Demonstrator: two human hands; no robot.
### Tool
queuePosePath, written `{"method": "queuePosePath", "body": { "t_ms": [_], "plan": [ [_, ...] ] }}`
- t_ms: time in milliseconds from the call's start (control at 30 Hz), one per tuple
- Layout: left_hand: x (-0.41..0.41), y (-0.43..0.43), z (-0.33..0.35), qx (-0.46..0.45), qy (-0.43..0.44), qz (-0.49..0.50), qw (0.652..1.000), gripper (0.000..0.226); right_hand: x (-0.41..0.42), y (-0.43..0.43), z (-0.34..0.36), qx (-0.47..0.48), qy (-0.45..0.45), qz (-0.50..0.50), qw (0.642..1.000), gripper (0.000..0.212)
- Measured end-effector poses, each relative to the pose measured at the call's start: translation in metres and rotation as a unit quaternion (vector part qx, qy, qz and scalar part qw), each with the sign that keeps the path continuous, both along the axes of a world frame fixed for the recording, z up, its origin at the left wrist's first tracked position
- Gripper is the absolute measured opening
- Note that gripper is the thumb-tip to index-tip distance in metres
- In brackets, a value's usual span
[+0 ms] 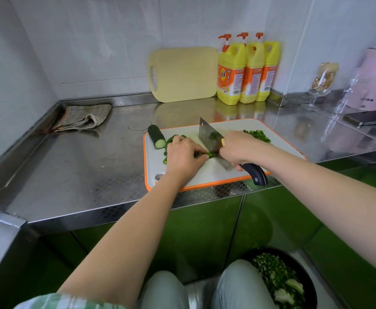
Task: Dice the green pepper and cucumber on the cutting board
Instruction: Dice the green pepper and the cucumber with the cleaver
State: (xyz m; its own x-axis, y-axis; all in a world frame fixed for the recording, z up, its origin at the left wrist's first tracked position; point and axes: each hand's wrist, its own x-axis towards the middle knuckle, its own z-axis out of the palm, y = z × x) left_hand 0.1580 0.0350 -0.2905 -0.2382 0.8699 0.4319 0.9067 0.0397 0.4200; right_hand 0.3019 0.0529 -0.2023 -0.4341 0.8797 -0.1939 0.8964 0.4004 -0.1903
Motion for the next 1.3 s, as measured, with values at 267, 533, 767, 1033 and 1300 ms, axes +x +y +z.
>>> {"method": "queuePosePath", "body": {
  "t_ms": [267,533,767,1033,1300],
  "plan": [
    [-0.001,-0.002,0.001,-0.010,-0.041,-0.007,0.999,0.014,-0.001,0.013,-0.021,0.005,0.131,-0.048,0.990,0.023],
    [-0.002,-0.002,0.003,-0.013,-0.050,0.005,0.999,0.013,0.007,0.006,0.001,-0.032,0.121,-0.033,0.992,0.022],
    [-0.002,-0.002,0.003,-0.010,-0.052,0.004,0.999,0.012,0.002,-0.001,-0.003,-0.057,0.100,-0.031,0.993,0.023],
    [0.001,-0.006,0.002,-0.012,-0.055,-0.004,0.998,0.015,-0.003,0.007,-0.017,-0.018,0.129,-0.061,0.990,0.021],
    [0.000,-0.006,0.003,-0.001,-0.056,-0.001,0.998,0.010,0.007,-0.005,0.003,-0.060,0.119,-0.043,0.990,0.022]
  ]
}}
